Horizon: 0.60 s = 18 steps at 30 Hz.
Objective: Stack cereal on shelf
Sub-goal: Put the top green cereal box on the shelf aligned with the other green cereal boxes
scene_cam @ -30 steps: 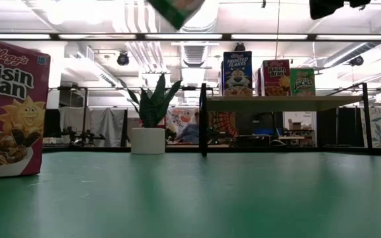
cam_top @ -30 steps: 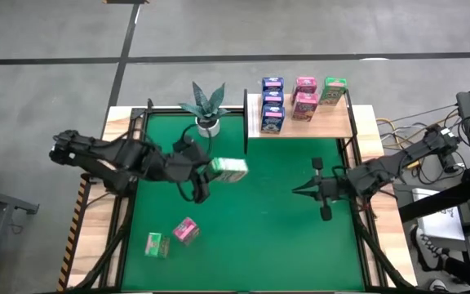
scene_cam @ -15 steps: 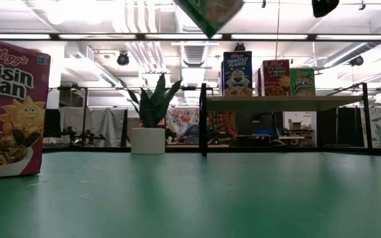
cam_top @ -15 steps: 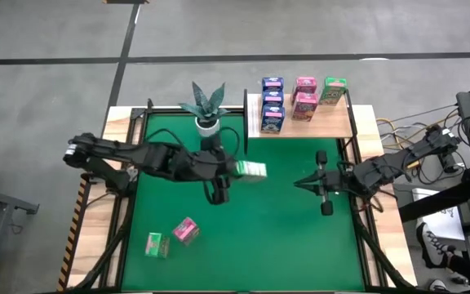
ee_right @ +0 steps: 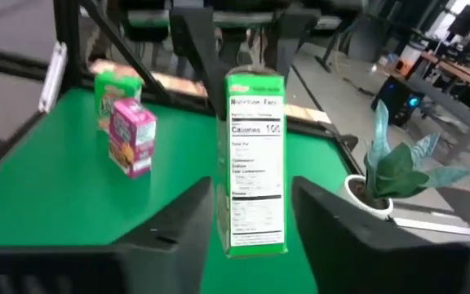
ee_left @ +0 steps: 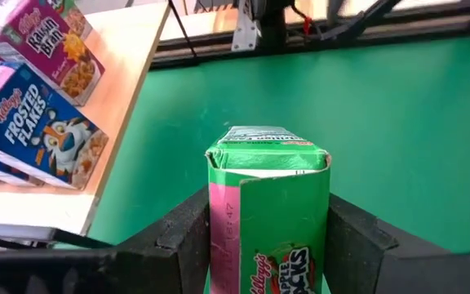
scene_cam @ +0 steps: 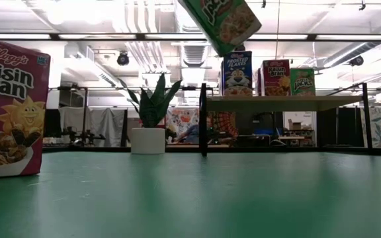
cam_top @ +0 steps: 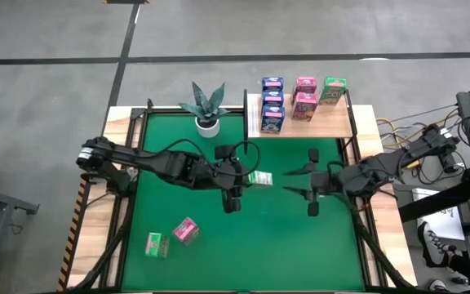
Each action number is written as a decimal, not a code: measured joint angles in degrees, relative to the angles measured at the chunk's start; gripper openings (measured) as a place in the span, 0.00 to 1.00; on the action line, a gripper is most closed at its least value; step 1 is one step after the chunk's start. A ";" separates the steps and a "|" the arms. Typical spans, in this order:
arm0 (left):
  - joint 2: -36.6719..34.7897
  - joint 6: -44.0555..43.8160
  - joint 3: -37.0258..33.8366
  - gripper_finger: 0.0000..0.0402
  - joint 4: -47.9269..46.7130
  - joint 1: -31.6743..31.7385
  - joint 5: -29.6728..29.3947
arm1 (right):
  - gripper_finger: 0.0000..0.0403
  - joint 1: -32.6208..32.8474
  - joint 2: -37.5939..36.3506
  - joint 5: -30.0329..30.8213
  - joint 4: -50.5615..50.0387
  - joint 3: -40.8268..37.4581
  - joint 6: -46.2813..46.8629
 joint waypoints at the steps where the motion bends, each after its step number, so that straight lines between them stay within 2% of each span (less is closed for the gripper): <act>1: 0.00 0.00 0.00 0.42 0.38 0.00 -0.02 | 0.45 -0.22 0.96 -0.02 -1.06 1.00 0.00; 5: 0.02 -0.02 0.00 0.42 1.06 -0.08 -0.02 | 0.58 -1.52 4.59 0.02 -4.74 5.12 0.61; 9: 0.00 0.22 0.00 0.42 1.47 -0.15 0.00 | 0.67 -3.43 7.85 -0.07 -8.83 8.79 1.49; 14: 0.00 1.32 0.00 0.42 2.32 -0.15 0.00 | 0.71 -5.96 10.91 -1.26 -10.98 11.52 1.62; 18: 0.01 1.56 0.00 0.42 3.03 -0.15 0.00 | 0.70 -8.16 12.79 -7.43 -11.57 12.17 2.18</act>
